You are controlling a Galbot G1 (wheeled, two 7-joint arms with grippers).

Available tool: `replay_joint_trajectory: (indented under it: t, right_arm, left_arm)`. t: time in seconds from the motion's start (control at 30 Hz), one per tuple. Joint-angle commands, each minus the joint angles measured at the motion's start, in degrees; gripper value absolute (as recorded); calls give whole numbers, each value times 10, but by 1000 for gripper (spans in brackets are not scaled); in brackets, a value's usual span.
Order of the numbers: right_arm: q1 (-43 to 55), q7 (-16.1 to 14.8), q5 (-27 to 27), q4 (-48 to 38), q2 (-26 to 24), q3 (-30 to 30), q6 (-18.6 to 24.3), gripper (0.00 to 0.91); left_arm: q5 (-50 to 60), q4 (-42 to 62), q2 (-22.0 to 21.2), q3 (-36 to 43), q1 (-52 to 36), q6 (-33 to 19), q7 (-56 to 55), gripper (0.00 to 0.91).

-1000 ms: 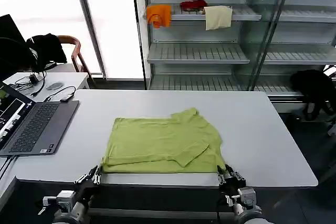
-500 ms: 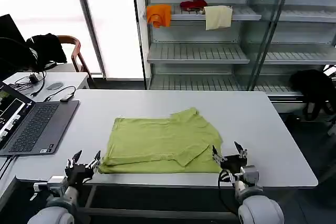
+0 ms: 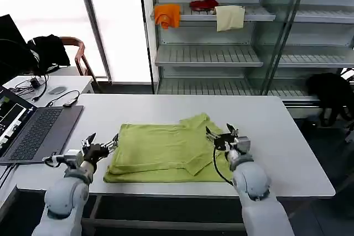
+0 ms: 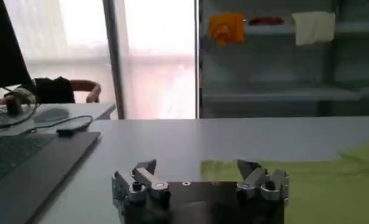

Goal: Fold and organize the clothes.

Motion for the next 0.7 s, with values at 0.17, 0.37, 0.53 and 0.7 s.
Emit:
replay_joint_trajectory:
  t: [0.17,0.37,0.53,0.7]
  right_arm:
    - [163,-8,12,-239,40,-9,2,907]
    - [173,-8,8,-272,51,-2,3,907]
    - [181,-7,4,-291,53,-2,4,907]
    - [184,-8,-5,-304,59,3,4,907]
  left_arm:
    - [34,230,16,90,-188,5,36,907]
    - [41,259,9,97,-198,5,44,907]
    - [48,265,7,97,-197,5,51,907]
    - [51,275,6,97,-201,5,53,907]
